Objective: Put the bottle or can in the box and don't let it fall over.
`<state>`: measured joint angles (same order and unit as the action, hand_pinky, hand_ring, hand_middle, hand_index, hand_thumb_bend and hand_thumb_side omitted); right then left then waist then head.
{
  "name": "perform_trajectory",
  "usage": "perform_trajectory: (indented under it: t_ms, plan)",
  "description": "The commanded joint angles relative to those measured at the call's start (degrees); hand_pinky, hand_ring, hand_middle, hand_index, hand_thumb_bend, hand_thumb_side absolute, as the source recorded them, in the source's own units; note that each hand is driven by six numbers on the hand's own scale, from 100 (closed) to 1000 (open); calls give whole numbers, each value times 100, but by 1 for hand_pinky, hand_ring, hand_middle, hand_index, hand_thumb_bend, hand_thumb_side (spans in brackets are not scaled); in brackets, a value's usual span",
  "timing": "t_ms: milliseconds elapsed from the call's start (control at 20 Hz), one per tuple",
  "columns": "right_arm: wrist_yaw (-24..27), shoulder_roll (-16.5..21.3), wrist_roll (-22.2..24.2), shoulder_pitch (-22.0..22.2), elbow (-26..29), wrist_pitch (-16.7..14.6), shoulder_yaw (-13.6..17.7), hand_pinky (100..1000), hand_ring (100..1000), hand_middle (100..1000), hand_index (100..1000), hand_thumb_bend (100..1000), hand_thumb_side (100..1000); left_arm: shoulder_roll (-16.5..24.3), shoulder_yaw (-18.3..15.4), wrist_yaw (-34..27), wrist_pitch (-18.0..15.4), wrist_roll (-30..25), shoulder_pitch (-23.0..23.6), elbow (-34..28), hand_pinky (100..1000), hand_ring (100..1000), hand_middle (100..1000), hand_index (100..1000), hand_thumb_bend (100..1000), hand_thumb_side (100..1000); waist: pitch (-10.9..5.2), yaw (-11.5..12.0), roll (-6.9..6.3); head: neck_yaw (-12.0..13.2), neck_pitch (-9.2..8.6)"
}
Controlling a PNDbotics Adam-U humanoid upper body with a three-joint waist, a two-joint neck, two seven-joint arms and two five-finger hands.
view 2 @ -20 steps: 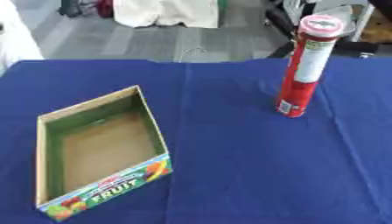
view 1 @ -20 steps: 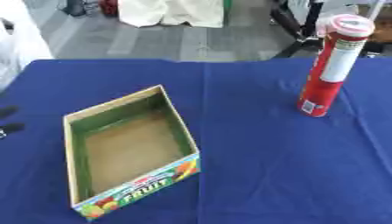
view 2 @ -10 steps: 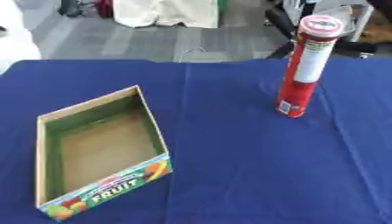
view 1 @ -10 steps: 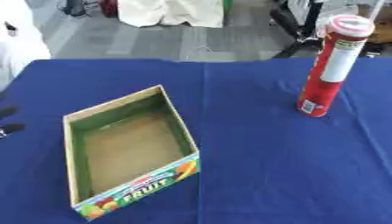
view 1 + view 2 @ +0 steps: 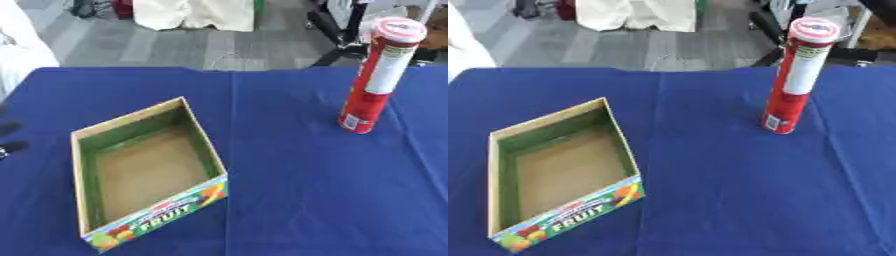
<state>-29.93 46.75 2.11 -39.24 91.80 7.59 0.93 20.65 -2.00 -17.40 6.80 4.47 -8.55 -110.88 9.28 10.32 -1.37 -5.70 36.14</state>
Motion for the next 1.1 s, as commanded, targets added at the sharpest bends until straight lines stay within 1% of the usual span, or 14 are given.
perform_trajectory:
  t_ms: [50,200,350,600,800,950,1100]
  plan:
    - [-618,65,474,-249,-21,-55,-68,906,933,889,949,184,1000,123,-11,30,6,-13,-52,-76,718,819,841,770,202,895,-107,6,0,-6,-24]
    - [-963,-67,689,-393,-141,-78,-177,902,932,892,951,189,1000,125,-9,31,7,-18,-47,-74,718,819,841,770,201,895,-111,17,-7,8,-27]
    - [-1196,-207,795,-521,-300,-63,-281,898,922,885,952,185,1000,127,-3,30,8,-23,-47,-73,717,820,841,770,201,895,-114,21,-9,21,-17]
    - [-1313,-408,915,-700,-581,-49,-439,901,921,887,957,177,1000,125,12,33,20,-47,-52,-70,717,821,841,770,201,897,-112,24,-12,36,20]
    - [-1448,-455,1106,-750,-681,16,-526,902,926,894,959,165,1000,127,15,43,26,-60,-42,-66,716,821,841,770,201,898,-113,29,-11,48,45]
    - [-1537,-463,1270,-744,-681,92,-559,902,926,895,960,158,1000,126,16,46,29,-61,-35,-62,716,821,841,770,201,899,-117,26,-5,34,20]
    - [-1498,-461,1357,-692,-644,129,-575,904,928,898,961,154,1000,128,20,48,32,-66,-37,-62,716,822,841,770,201,899,-115,22,1,23,-31]
